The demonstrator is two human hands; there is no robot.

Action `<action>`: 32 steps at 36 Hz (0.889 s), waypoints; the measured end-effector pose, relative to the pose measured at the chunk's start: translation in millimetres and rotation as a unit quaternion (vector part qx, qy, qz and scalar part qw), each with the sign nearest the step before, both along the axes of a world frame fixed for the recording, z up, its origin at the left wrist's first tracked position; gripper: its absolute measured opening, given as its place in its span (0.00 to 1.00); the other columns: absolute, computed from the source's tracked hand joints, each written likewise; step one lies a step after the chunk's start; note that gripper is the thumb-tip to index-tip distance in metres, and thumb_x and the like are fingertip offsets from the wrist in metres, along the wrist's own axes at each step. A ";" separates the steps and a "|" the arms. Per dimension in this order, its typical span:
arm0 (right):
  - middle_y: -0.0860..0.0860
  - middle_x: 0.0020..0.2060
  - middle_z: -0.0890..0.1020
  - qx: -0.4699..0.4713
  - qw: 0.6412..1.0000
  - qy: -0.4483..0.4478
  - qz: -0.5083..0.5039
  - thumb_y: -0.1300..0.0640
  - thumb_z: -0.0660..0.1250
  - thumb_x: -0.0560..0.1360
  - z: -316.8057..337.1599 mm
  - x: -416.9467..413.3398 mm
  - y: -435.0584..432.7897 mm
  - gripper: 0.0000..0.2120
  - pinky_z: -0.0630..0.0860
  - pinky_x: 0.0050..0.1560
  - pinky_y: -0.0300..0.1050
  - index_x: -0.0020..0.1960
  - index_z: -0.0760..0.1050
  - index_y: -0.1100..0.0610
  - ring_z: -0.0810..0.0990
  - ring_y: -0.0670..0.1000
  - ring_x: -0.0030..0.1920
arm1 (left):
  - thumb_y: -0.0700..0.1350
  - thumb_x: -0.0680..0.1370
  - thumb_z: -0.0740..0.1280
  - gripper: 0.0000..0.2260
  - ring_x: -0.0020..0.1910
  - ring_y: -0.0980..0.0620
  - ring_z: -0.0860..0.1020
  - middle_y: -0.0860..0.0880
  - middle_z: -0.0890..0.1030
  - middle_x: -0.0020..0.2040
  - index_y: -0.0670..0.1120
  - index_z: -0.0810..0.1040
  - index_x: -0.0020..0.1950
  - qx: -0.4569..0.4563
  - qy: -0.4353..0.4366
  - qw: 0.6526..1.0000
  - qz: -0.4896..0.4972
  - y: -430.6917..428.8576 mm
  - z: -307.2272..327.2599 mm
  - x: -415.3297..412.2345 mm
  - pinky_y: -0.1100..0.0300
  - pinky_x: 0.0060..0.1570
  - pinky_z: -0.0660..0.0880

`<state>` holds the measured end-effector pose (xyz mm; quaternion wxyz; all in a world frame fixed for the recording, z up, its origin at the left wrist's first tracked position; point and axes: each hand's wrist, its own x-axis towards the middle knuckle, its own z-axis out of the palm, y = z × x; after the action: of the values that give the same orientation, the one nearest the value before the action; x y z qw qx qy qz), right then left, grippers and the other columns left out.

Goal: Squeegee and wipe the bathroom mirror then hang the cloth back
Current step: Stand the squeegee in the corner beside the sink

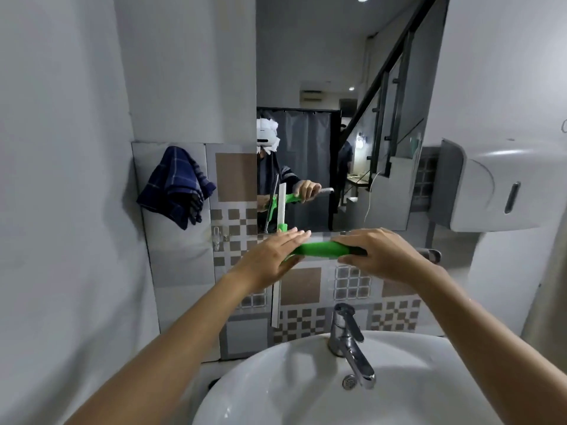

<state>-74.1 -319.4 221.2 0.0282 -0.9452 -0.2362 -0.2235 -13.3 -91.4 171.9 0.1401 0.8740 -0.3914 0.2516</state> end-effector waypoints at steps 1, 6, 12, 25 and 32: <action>0.43 0.55 0.80 -0.008 1.000 -0.004 0.002 0.46 0.63 0.76 1.4 1.5 1.8 0.20 0.70 0.54 0.42 0.67 0.69 0.44 0.76 0.44 0.51 | 0.55 0.79 0.50 0.23 0.72 0.52 0.60 0.49 0.64 0.73 0.50 0.57 0.74 -0.003 -0.003 1.000 0.002 4.2 -2.1 -2.7 0.53 0.70 0.59; 0.42 0.51 0.80 -0.032 0.998 -0.033 0.039 0.45 0.64 0.75 6.4 10.9 23.0 0.20 0.67 0.54 0.43 0.66 0.70 0.42 0.74 0.44 0.53 | 0.41 0.80 0.59 0.20 0.50 0.49 0.77 0.41 0.79 0.55 0.46 0.62 0.72 -0.057 -0.034 0.998 -0.009 24.2 -10.9 -12.4 0.54 0.54 0.76; 0.46 0.52 0.82 0.043 0.985 -0.156 0.064 0.49 0.71 0.70 -4.4 28.9 52.3 0.19 0.65 0.57 0.43 0.60 0.78 0.51 0.75 0.50 0.56 | 0.38 0.78 0.62 0.19 0.43 0.53 0.76 0.43 0.82 0.51 0.45 0.68 0.69 -0.154 -0.037 0.986 0.044 43.8 -22.7 -14.7 0.58 0.46 0.77; 0.58 0.75 0.53 0.475 0.868 -0.132 0.062 0.60 0.72 0.71 -80.6 59.4 183.3 0.37 0.50 0.68 0.33 0.74 0.57 0.60 0.50 0.49 0.74 | 0.45 0.79 0.60 0.16 0.49 0.52 0.75 0.50 0.79 0.52 0.52 0.69 0.67 -0.369 0.032 0.911 0.183 77.7 -100.6 -37.2 0.53 0.51 0.74; 0.57 0.76 0.44 0.569 0.817 -0.085 0.043 0.68 0.70 0.70 -106.7 74.6 212.4 0.42 0.53 0.64 0.20 0.75 0.47 0.63 0.46 0.45 0.73 | 0.49 0.80 0.55 0.16 0.51 0.55 0.75 0.50 0.80 0.51 0.50 0.71 0.67 -0.409 0.023 0.892 0.192 69.6 -135.3 -32.1 0.55 0.52 0.73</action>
<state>0.5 -107.0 114.5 0.5506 -0.7269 -0.1082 -0.3960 -45.4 -21.8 36.6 0.4432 0.8029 -0.0748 0.3915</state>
